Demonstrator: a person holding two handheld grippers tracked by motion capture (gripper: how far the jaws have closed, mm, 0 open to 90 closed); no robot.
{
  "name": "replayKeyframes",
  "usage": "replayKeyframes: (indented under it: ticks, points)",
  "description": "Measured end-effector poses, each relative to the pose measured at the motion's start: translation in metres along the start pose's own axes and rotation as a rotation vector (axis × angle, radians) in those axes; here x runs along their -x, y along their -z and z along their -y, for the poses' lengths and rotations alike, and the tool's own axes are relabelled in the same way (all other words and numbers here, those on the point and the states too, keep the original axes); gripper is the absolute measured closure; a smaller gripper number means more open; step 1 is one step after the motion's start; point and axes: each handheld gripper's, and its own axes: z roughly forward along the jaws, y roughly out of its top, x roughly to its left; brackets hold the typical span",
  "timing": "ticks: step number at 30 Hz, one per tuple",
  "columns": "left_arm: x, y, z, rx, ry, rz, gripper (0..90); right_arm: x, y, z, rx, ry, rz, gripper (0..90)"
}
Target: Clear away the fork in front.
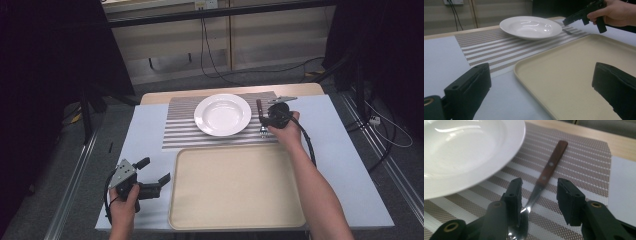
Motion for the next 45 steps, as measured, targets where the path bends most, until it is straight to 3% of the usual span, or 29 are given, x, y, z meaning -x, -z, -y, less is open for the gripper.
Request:
replayKeyframes:
  ticks: [4,10,14,15,16,17,18,23,24,28,45]
  points:
    - [-0.001,0.0,0.0,-0.004,0.001,0.001,2.4,0.0,-0.009,0.001,-0.048,0.017,0.008,57.1]
    - [-0.002,0.0,0.0,0.001,0.011,0.004,2.5,0.002,-0.014,-0.002,-0.055,0.033,0.009,57.3]
    - [-0.003,0.001,0.0,-0.003,0.012,-0.003,2.5,0.001,-0.02,-0.003,-0.105,0.056,0.01,59.8]
    - [-0.003,0.001,0.001,-0.001,0.012,-0.005,2.5,0.0,-0.022,-0.004,-0.116,0.067,-0.003,69.4]
    - [-0.003,0.002,0.0,0.001,0.011,-0.01,2.5,-0.001,-0.022,-0.004,-0.118,0.065,-0.017,73.1]
    - [-0.003,0.002,0.0,0.001,0.011,-0.01,2.5,-0.001,-0.022,-0.004,-0.118,0.065,-0.017,73.1]
    - [-0.004,0.002,0.0,0.004,0.011,-0.011,2.5,-0.001,-0.021,-0.006,-0.132,0.031,-0.028,76.0]
    - [-0.004,0.003,0.001,0.0,0.011,-0.011,2.5,0.003,-0.018,-0.007,-0.163,0.003,-0.025,81.9]
    - [-0.004,0.003,0.001,0.002,0.011,-0.01,2.5,0.009,-0.014,-0.006,-0.184,-0.016,-0.031,83.9]
    - [-0.004,0.002,0.001,0.002,0.013,-0.011,2.5,0.015,-0.007,-0.002,-0.21,-0.014,-0.039,84.8]
    - [-0.006,0.004,0.0,0.011,0.011,-0.022,2.5,0.026,0.044,0.039,-0.201,-0.018,-0.055,84.9]
